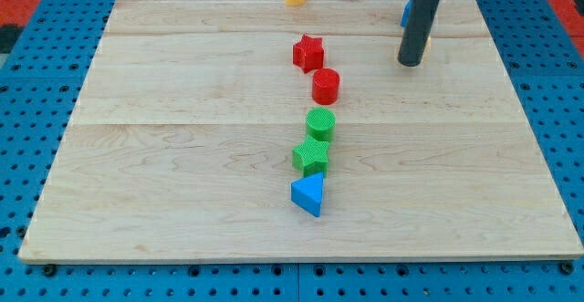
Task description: Place the red blocks in the vertical line at the bottom of the yellow hexagon
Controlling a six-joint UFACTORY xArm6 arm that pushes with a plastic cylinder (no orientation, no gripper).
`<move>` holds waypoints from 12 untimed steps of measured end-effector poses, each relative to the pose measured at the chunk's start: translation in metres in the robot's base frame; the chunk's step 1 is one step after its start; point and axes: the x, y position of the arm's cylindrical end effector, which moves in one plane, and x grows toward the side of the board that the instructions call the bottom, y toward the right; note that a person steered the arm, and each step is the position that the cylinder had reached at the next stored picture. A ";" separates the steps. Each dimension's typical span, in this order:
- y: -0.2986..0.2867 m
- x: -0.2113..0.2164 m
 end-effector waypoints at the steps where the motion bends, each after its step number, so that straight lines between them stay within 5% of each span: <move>1: -0.007 -0.015; 2: -0.034 -0.015; 4: -0.182 -0.059; 5: -0.185 -0.012; 7: -0.113 -0.011; 8: -0.136 -0.042; 10: -0.019 0.004; 11: -0.072 0.005; 12: -0.051 0.059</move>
